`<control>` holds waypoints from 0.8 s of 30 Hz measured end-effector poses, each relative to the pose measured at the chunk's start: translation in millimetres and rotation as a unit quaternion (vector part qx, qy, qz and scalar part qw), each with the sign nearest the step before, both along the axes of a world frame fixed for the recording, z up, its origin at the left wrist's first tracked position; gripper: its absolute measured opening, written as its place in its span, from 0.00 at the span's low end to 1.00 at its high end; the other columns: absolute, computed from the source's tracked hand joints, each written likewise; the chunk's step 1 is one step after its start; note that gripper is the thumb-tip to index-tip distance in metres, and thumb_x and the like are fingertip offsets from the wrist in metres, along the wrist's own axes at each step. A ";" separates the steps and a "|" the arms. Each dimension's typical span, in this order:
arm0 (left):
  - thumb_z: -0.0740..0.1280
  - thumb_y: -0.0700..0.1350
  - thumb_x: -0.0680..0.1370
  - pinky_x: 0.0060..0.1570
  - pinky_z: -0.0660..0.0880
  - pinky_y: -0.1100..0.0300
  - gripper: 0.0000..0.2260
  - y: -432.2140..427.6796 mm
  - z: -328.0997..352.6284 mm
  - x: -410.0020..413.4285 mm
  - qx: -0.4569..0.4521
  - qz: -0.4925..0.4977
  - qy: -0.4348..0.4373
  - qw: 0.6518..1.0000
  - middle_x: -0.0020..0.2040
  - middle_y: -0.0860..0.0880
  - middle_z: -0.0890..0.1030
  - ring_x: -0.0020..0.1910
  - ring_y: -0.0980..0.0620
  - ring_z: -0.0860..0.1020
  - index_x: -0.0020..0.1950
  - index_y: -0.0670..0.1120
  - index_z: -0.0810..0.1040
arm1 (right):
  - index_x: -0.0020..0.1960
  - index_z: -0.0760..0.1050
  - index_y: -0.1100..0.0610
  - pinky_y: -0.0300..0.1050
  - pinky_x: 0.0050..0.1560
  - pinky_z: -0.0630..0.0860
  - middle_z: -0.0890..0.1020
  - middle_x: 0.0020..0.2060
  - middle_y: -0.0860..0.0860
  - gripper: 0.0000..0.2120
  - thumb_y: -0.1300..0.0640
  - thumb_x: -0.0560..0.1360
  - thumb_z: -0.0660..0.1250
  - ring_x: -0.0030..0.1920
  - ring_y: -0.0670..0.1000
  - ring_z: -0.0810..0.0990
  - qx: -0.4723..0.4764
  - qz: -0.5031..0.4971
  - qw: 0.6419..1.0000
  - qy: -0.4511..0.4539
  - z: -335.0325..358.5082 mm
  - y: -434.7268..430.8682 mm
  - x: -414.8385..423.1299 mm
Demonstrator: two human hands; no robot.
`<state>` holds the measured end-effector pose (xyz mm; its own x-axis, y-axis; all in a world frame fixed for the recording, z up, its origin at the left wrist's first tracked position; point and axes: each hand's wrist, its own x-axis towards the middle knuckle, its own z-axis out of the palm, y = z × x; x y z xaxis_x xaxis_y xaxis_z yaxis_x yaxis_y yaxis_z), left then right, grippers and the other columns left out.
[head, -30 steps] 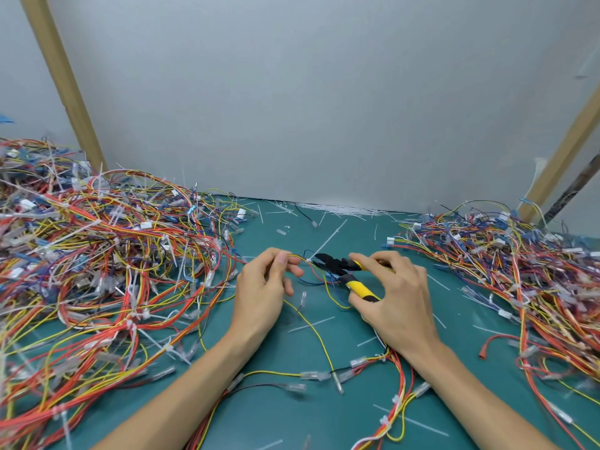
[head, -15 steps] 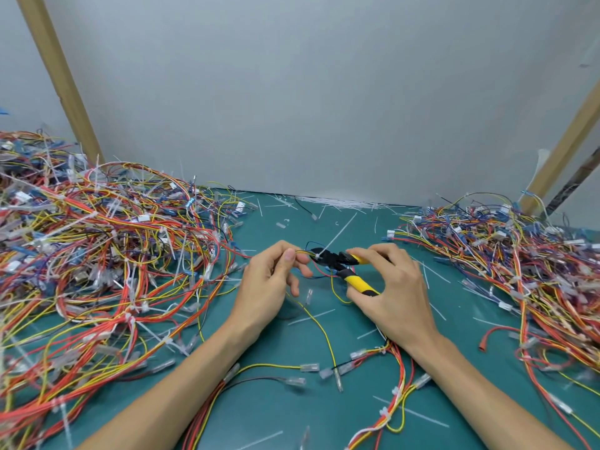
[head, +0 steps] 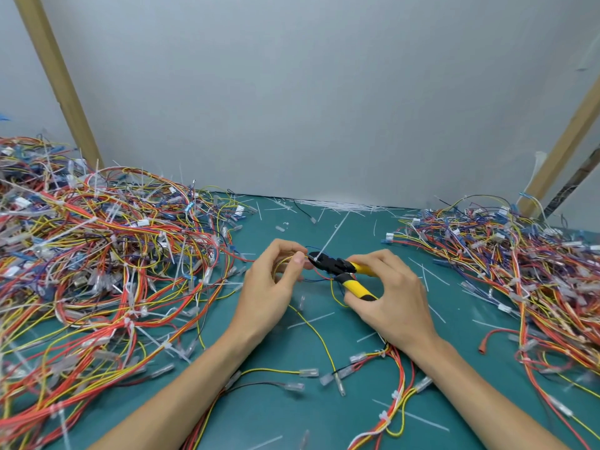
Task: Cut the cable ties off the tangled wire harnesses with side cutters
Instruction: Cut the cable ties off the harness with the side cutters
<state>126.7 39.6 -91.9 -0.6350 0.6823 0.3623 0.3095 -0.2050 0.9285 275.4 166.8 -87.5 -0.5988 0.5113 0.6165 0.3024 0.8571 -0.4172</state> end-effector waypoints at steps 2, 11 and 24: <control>0.63 0.41 0.81 0.44 0.74 0.68 0.05 0.1 0.5 -1.0 -0.002 -0.015 0.006 1.000 0.41 0.50 0.84 0.42 0.55 0.82 0.47 0.42 0.76 | 0.52 0.79 0.44 0.46 0.46 0.75 0.77 0.46 0.40 0.17 0.49 0.64 0.71 0.48 0.45 0.78 -0.002 0.010 1.000 -0.012 0.8 -0.5 -0.3; 0.62 0.35 0.81 0.38 0.71 0.72 0.06 -1.4 1.5 -1.2 0.003 -0.038 -0.012 0.999 0.43 0.41 0.85 0.40 0.52 0.84 0.44 0.36 0.73 | 0.53 0.77 0.44 0.46 0.49 0.74 0.75 0.48 0.38 0.17 0.44 0.64 0.66 0.49 0.44 0.75 0.007 0.014 0.999 -0.039 0.6 -1.9 0.0; 0.64 0.35 0.80 0.34 0.68 0.73 0.06 0.1 -0.2 -2.3 -0.014 0.000 0.030 0.999 0.41 0.47 0.85 0.39 0.54 0.84 0.43 0.37 0.74 | 0.54 0.78 0.45 0.48 0.50 0.71 0.75 0.47 0.42 0.19 0.44 0.64 0.63 0.48 0.48 0.74 0.025 -0.009 0.999 -0.036 1.6 -2.2 -0.6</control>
